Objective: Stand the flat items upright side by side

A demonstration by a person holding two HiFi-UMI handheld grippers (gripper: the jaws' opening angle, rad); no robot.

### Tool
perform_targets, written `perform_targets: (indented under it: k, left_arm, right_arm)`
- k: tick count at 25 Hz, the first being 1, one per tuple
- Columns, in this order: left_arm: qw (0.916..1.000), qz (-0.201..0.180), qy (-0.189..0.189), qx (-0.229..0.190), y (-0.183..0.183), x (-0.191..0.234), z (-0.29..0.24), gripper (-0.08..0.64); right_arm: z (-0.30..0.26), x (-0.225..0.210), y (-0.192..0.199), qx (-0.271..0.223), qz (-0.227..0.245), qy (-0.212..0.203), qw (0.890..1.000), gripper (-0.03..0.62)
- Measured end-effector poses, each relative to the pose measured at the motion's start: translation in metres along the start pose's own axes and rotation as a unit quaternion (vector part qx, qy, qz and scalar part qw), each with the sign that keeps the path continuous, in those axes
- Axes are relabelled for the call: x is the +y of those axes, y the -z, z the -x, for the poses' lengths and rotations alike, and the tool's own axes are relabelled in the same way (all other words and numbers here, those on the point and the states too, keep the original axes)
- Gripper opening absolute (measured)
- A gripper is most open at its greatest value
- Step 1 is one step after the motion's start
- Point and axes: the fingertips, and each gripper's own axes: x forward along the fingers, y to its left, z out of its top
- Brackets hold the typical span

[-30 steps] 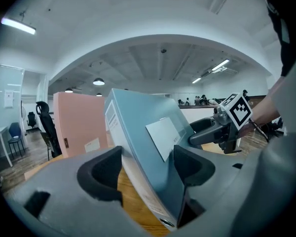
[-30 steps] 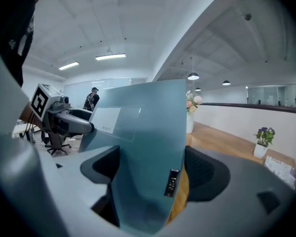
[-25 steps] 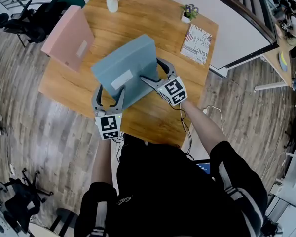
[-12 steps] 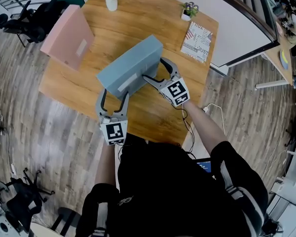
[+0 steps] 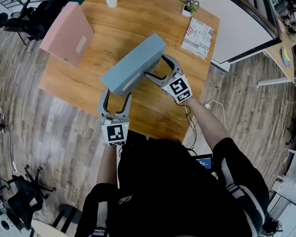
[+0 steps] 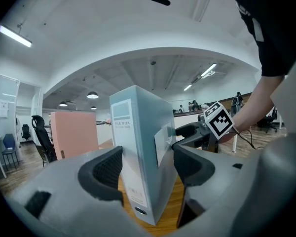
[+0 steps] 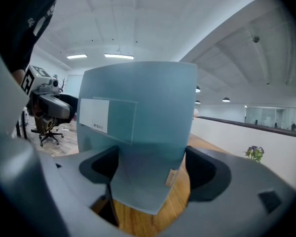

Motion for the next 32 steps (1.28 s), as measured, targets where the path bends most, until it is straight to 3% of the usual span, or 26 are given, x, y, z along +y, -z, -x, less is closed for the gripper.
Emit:
perform_targets:
  k: [9, 18, 27, 32]
  left_arm:
    - [0.9999, 0.002, 0.014, 0.005, 0.000, -0.012, 0.009, 0.333]
    - [0.9997, 0.013, 0.015, 0.015, 0.004, -0.023, 0.018, 0.336]
    - [0.9964, 0.060, -0.026, 0.054, 0.032, -0.010, 0.044, 0.342]
    - [0.9936, 0.082, -0.028, 0.072, 0.057, 0.011, 0.063, 0.341]
  right_arm:
    - [0.007, 0.004, 0.001, 0.003, 0.004, 0.000, 1.000, 0.426]
    - [0.015, 0.005, 0.019, 0.012, -0.023, 0.017, 1.000, 0.436]
    - [0.034, 0.016, 0.031, 0.012, -0.070, 0.025, 0.997, 0.428]
    - [0.042, 0.050, 0.039, 0.033, -0.083, 0.058, 0.994, 0.403]
